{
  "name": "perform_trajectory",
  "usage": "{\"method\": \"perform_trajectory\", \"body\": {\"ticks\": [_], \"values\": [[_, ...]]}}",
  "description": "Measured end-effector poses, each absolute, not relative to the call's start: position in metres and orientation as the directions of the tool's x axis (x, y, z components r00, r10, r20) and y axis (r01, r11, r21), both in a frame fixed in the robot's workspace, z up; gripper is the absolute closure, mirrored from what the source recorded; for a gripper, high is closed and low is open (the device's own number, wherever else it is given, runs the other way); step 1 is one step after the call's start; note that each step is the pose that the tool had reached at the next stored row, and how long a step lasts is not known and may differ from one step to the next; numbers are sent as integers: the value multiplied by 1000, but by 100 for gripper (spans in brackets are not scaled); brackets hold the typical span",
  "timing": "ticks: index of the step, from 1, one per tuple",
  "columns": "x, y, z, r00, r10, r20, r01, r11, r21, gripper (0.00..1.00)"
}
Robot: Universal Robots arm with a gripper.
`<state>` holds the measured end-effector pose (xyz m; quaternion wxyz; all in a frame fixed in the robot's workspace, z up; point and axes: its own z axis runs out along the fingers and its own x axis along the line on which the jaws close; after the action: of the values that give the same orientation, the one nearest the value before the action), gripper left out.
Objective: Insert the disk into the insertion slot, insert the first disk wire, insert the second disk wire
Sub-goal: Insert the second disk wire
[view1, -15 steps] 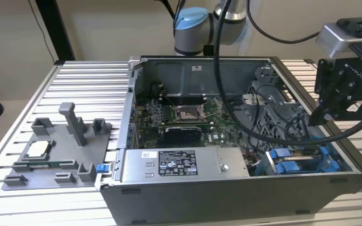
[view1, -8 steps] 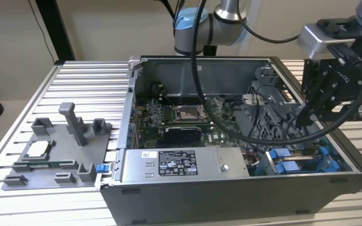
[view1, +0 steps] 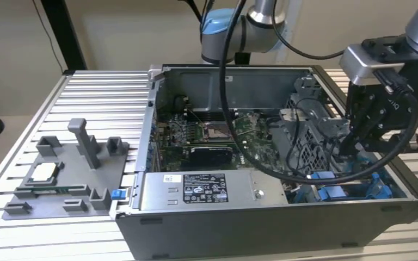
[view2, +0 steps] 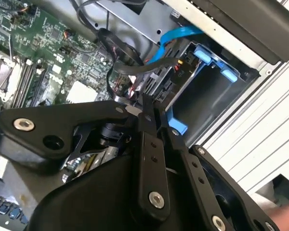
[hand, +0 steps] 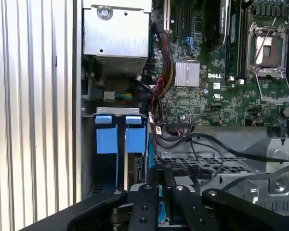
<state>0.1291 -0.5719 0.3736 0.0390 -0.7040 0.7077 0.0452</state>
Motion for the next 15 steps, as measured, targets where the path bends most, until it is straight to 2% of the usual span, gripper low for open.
{"method": "perform_trajectory", "body": {"ticks": [15], "values": [[129,-585,360,-6,-993,-119,-1000,5,9,100]]}}
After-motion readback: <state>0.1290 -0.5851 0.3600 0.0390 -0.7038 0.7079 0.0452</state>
